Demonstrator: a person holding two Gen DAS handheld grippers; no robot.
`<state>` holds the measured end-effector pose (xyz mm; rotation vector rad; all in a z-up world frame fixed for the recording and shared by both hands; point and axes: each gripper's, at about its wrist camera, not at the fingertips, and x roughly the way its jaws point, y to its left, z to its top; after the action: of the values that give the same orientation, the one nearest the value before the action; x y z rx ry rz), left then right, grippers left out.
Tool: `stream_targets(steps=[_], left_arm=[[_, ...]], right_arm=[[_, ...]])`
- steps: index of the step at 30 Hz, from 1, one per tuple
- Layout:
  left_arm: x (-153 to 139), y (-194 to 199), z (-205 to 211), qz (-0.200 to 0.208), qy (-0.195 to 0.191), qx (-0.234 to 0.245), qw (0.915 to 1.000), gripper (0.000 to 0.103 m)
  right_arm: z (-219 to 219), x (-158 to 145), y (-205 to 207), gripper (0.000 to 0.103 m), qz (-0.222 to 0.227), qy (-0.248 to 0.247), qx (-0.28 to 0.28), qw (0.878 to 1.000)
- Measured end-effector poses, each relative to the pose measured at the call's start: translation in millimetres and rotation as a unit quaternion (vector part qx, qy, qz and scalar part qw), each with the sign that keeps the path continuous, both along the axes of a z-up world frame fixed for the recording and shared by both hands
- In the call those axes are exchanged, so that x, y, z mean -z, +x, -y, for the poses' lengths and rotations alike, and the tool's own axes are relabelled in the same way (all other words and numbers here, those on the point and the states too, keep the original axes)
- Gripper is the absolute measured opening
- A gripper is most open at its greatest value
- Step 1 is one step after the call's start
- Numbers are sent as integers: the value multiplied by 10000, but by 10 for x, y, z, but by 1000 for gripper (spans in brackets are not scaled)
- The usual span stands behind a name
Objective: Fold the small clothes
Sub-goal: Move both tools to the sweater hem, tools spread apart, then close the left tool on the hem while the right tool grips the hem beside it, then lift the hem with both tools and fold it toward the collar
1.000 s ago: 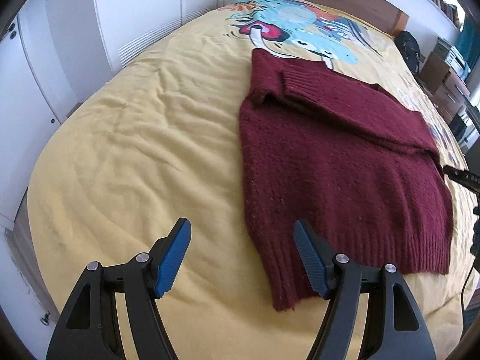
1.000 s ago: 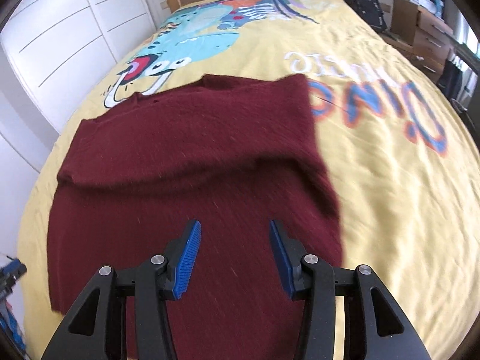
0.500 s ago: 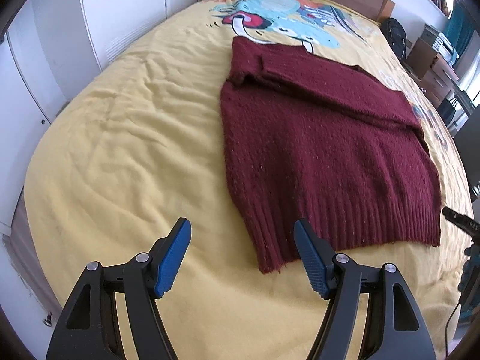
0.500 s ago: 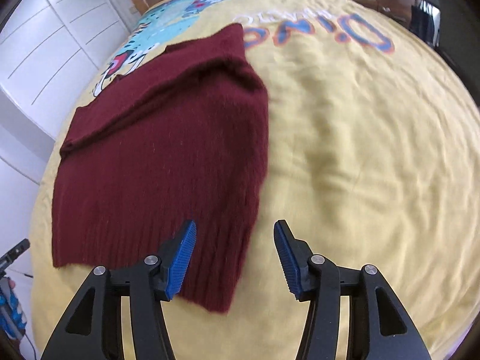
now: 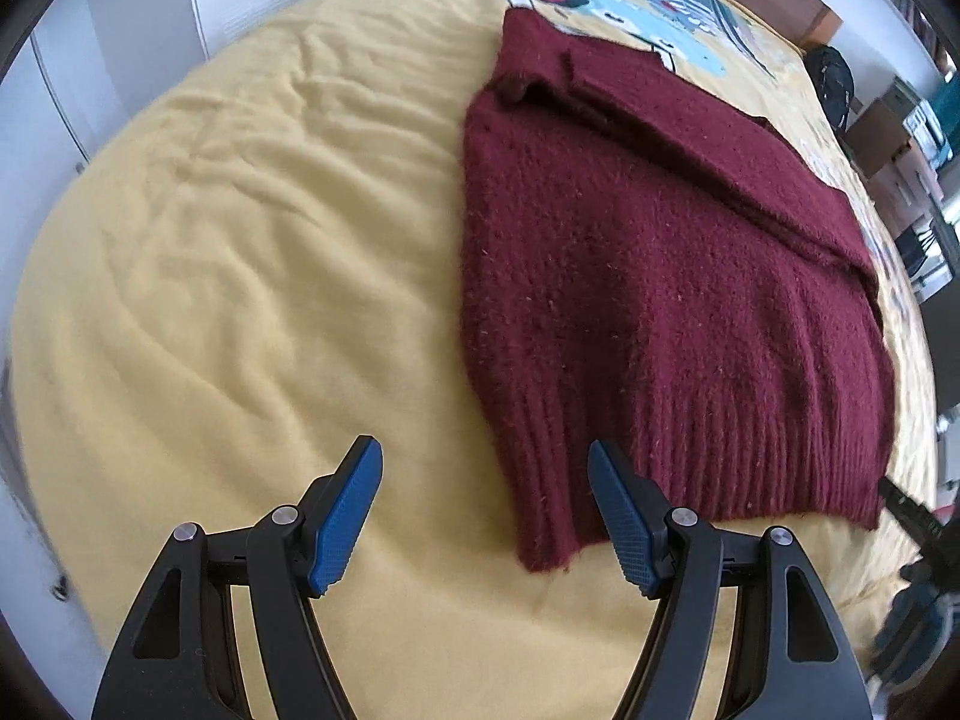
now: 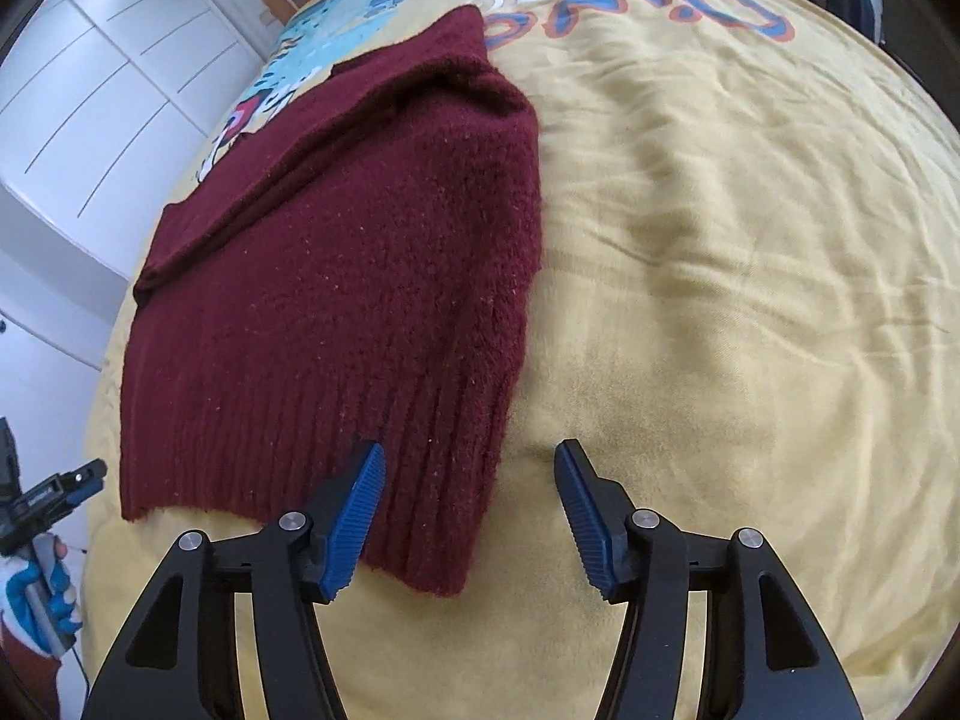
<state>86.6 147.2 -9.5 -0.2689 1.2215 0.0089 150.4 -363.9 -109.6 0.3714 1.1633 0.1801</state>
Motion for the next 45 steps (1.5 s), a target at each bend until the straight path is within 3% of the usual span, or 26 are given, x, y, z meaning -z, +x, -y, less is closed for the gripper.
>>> stream_targets(steps=[7,14,19,26,29,32,45], left_arm=[[273,169,71,-311,-342,4,9989,66],[359,233,113,-352,-676,148,9970,64],[373,229,80,-335,-903,279,9950,48],[359,167,94,-337,-1019,411,9934,29],[362,151,79,-327,-1120,435,9922,17],[346,112,14,-294,-1274,345,9908,13],[10,85,49,194,-1022,493,9934,11]], right_arm=[[-65,26,135,65,-23,5,-268,9996],[-210,72,223,65,-32,225,-598,9980],[-193,91,217,62,-11,376,-531,9979],[-160,91,189,51,-36,492,-492,9976],[-160,95,172,33,-52,592,-515,9969],[-159,100,154,17,-84,689,-550,9961],[-140,-204,145,11,340,432,-639,9964]])
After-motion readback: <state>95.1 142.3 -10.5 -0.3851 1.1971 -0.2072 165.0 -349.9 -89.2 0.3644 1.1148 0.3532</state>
